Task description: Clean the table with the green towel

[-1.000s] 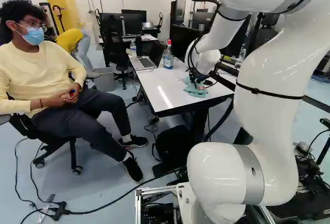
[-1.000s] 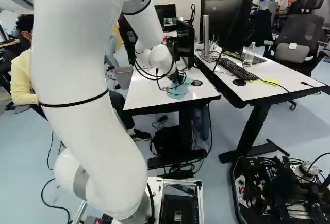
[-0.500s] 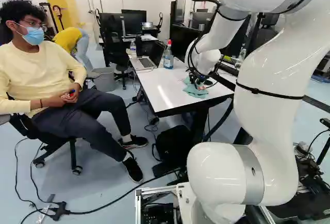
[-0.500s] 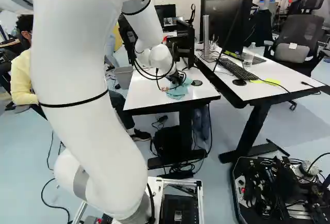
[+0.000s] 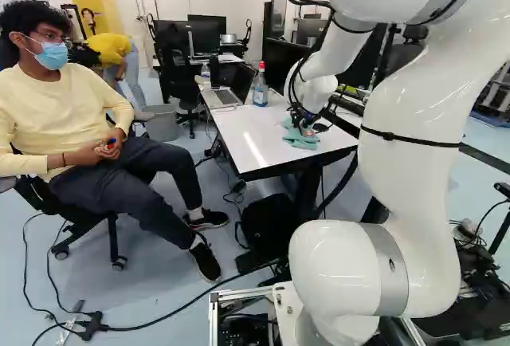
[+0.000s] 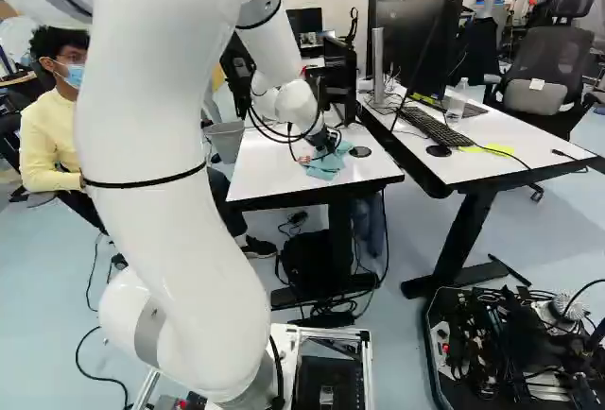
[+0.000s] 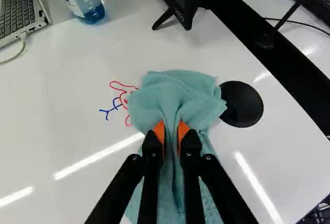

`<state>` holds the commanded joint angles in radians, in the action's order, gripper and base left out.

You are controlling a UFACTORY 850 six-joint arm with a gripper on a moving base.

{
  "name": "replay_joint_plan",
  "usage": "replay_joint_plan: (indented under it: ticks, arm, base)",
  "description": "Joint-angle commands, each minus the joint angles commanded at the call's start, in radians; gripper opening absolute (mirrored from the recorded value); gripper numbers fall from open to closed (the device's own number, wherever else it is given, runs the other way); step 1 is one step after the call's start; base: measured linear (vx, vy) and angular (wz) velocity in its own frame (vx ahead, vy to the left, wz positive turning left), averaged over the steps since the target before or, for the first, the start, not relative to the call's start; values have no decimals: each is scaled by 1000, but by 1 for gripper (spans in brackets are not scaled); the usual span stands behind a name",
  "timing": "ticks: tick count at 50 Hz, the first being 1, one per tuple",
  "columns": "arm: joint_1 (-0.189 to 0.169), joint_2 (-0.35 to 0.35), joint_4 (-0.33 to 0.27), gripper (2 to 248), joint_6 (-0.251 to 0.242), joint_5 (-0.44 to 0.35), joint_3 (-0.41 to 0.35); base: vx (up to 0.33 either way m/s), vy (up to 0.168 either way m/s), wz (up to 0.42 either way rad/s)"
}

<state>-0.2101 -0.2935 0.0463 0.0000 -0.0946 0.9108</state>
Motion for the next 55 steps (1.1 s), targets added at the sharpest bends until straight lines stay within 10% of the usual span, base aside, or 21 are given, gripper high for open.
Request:
replay_joint_plan:
  ticks: [55]
  arm:
    - [90, -166, 0, 50, 0, 0, 209]
  base:
    - [0, 0, 0]
